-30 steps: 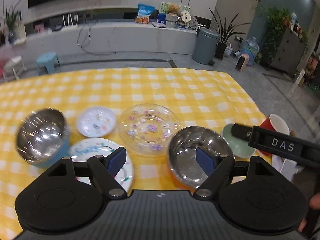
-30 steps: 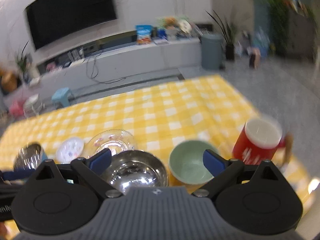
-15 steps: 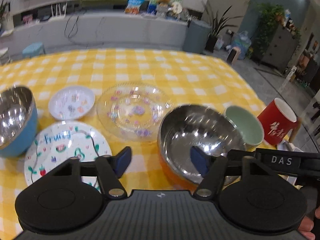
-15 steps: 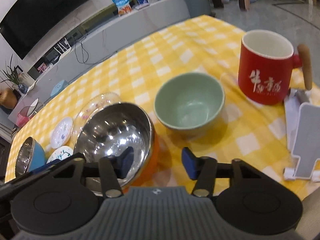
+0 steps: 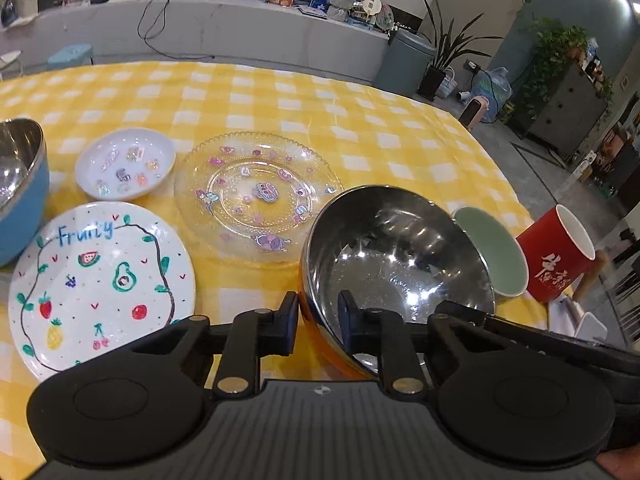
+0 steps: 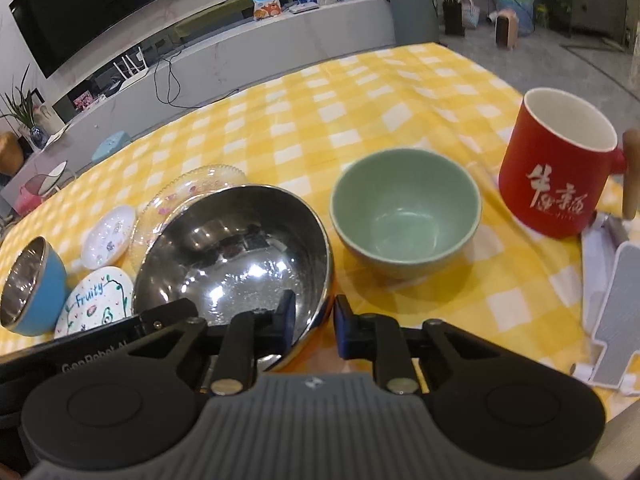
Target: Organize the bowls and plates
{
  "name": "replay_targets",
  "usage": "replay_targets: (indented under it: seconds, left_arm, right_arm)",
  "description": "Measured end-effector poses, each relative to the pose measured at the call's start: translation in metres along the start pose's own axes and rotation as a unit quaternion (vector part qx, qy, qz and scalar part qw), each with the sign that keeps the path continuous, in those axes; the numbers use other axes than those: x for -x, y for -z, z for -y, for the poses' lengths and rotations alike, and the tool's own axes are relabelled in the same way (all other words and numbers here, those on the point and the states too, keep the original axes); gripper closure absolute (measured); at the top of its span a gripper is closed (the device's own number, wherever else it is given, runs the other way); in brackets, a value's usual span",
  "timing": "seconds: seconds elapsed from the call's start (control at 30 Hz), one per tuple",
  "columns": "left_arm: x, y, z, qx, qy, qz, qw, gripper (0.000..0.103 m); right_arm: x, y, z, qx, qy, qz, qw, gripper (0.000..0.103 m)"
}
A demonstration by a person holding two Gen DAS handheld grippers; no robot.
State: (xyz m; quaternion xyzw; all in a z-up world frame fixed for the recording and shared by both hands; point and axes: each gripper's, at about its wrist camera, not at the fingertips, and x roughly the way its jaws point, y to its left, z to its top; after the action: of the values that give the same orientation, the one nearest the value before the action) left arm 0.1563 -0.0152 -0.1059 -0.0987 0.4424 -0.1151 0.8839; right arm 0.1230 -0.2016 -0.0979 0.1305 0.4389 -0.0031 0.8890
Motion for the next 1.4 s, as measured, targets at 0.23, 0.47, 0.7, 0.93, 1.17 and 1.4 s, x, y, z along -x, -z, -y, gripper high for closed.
replay_targets:
  seconds: [0.23, 0.47, 0.7, 0.93, 1.17, 1.4]
  left_arm:
    - [0.017, 0.002, 0.010, -0.018, -0.024, 0.029, 0.9991, 0.090]
    - [0.052, 0.002, 0.027, -0.034, -0.068, 0.078, 0.9941, 0.092]
    - [0.080, 0.003, 0.029, -0.030, -0.088, 0.083, 0.9922, 0.092]
    - [0.113, 0.009, 0.021, -0.020, -0.135, 0.060, 0.9889, 0.091]
    - [0.146, 0.018, -0.015, 0.012, -0.150, 0.017, 0.9885, 0.090]
    - [0.161, 0.027, -0.059, 0.048, -0.145, 0.008, 0.9882, 0.090]
  right_arm:
    - [0.016, 0.002, -0.006, 0.022, 0.016, 0.021, 0.999, 0.093]
    - [0.041, 0.002, -0.018, 0.043, 0.005, 0.054, 0.998, 0.094]
    - [0.066, 0.000, -0.016, 0.031, -0.042, 0.062, 0.997, 0.095]
    - [0.092, 0.009, -0.042, 0.060, -0.073, 0.075, 0.993, 0.096]
    - [0.098, 0.029, -0.071, 0.097, -0.134, 0.045, 0.985, 0.096]
    - [0.083, 0.051, -0.102, 0.127, -0.166, -0.010, 0.978, 0.094]
